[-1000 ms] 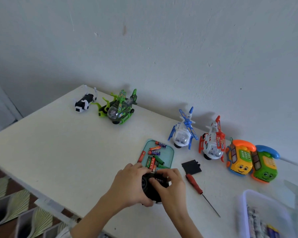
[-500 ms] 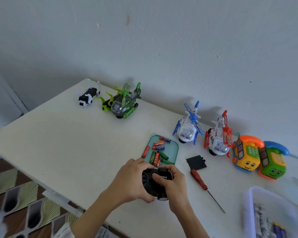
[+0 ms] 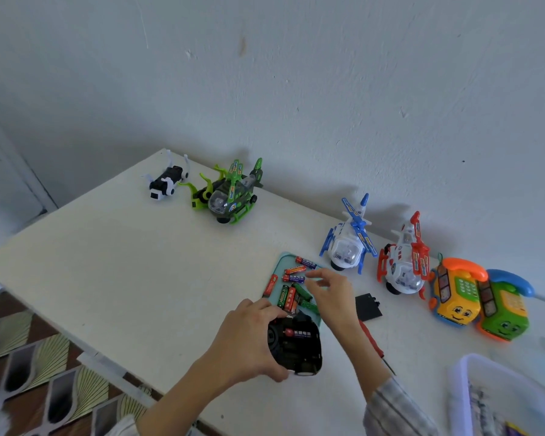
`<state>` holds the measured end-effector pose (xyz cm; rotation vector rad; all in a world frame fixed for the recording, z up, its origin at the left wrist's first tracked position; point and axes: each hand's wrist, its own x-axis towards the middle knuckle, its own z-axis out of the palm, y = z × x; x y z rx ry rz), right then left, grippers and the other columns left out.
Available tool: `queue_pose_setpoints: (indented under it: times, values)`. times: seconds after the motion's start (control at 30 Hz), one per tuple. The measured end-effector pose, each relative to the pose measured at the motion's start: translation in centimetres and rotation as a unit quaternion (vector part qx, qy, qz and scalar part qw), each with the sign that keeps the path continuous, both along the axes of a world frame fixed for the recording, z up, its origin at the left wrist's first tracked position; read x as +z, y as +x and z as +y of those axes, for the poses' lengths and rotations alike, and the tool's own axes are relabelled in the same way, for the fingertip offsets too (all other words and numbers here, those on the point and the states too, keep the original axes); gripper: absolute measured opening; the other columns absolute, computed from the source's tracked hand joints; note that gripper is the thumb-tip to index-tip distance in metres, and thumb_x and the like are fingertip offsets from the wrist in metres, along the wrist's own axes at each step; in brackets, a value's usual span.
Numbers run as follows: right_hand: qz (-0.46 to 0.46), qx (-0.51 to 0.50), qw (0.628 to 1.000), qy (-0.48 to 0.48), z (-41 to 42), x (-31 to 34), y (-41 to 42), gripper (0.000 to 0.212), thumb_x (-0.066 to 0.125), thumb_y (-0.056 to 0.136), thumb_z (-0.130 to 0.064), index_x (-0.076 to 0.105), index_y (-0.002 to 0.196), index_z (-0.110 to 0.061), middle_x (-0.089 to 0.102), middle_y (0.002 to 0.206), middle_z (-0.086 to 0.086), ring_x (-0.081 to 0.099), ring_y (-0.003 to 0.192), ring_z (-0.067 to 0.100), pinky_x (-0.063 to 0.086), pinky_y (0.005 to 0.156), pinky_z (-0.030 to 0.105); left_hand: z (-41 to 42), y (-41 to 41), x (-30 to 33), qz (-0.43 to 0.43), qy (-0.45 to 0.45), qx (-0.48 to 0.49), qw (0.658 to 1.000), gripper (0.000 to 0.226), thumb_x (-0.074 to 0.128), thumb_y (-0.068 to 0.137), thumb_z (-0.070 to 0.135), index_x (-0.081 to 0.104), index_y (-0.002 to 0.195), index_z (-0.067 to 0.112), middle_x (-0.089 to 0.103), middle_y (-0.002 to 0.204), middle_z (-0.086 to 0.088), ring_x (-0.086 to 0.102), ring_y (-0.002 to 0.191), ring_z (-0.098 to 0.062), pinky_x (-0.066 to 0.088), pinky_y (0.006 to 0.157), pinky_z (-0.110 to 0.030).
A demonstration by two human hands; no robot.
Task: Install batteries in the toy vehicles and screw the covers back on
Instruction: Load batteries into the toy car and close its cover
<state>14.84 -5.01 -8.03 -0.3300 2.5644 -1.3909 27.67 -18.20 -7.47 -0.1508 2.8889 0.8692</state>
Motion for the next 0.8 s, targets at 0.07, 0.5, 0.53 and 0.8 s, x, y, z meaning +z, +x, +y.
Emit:
queue_pose_setpoints:
  times: [0.07, 0.5, 0.53, 0.8]
  values:
    - [0.055, 0.019, 0.994, 0.089, -1.0, -0.8, -1.9, 0.021, 0.051, 0.094, -0.008, 0.067, 0.105, -0.015, 0.061, 0.085, -0.006, 0.051, 0.061, 0.002, 0.04, 0.053, 0.013, -0.1, 0.1, 0.0, -0.002, 0.003, 0.0, 1.0, 0.088, 0.079, 0.05, 0.054, 0.047, 0.13, 0.037, 0.047, 0.116, 0.02, 0.04, 0.1, -0.006, 0.043, 0.091, -0.027]
    - [0.133, 0.119, 0.927, 0.331, -1.6, -1.0, -3.2, 0.048, 0.05, 0.085, 0.009, 0.039, 0.127, -0.011, 0.045, 0.124, 0.014, 0.056, 0.086, 0.026, 0.04, 0.061, 0.028, -0.1, 0.5, 0.2, 0.006, 0.012, 0.015, 1.0, 0.086, 0.078, 0.051, 0.052, 0.047, 0.13, 0.038, 0.047, 0.113, 0.023, 0.041, 0.099, -0.005, 0.045, 0.087, -0.024]
    - [0.133, 0.115, 0.937, 0.303, -1.3, -0.7, -2.8, 0.051, 0.048, 0.085, 0.011, 0.039, 0.129, -0.014, 0.043, 0.126, 0.014, 0.055, 0.086, 0.025, 0.042, 0.061, 0.029, -0.1, 0.5, 0.2, 0.005, 0.011, 0.015, 1.0, 0.087, 0.078, 0.052, 0.052, 0.047, 0.131, 0.038, 0.047, 0.114, 0.023, 0.041, 0.099, -0.004, 0.045, 0.087, -0.023]
    - [-0.035, 0.022, 0.997, -0.059, 2.7, 2.7, 1.4, 0.014, 0.066, 0.086, -0.006, 0.057, 0.096, -0.012, 0.066, 0.078, 0.007, 0.054, 0.052, 0.002, 0.041, 0.047, 0.012, 0.1, 0.3, 0.3, -0.007, -0.001, 0.019, 1.0, 0.089, 0.078, 0.051, 0.053, 0.045, 0.132, 0.038, 0.043, 0.111, 0.024, 0.04, 0.1, -0.005, 0.043, 0.085, -0.021]
